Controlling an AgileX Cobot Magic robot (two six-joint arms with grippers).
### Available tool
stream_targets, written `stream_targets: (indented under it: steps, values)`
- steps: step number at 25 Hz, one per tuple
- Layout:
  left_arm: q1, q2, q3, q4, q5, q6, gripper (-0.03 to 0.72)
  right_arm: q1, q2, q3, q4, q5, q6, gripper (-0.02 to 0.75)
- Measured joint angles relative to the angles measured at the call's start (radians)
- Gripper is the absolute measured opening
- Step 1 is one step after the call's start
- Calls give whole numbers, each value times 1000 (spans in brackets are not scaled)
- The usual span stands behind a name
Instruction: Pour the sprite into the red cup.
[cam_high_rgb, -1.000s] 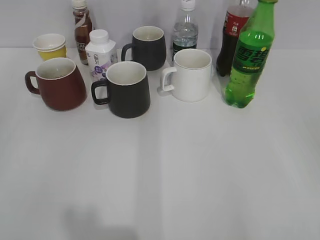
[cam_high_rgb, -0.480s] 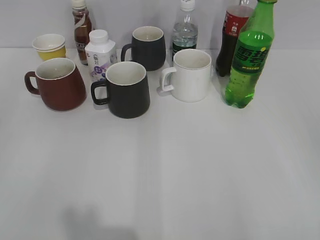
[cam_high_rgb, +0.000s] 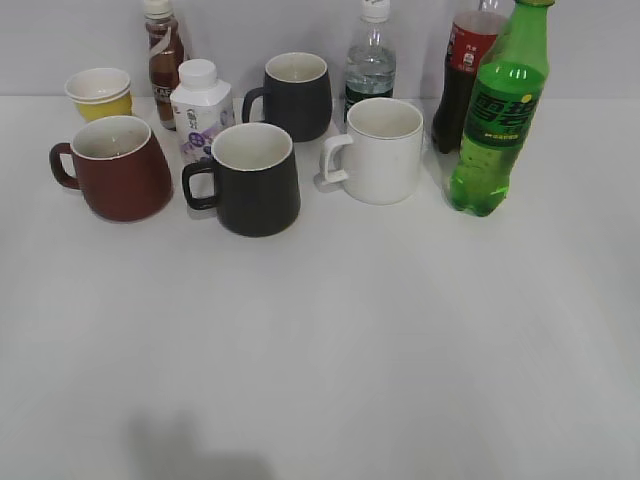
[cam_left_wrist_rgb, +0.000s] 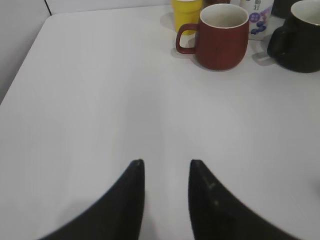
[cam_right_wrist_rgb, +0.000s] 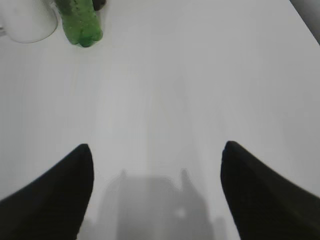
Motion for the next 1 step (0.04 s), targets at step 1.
stream_targets:
  steps: [1]
  values:
    - [0, 0, 0, 0, 0, 0, 239, 0, 0, 0, 0, 0, 0, 592]
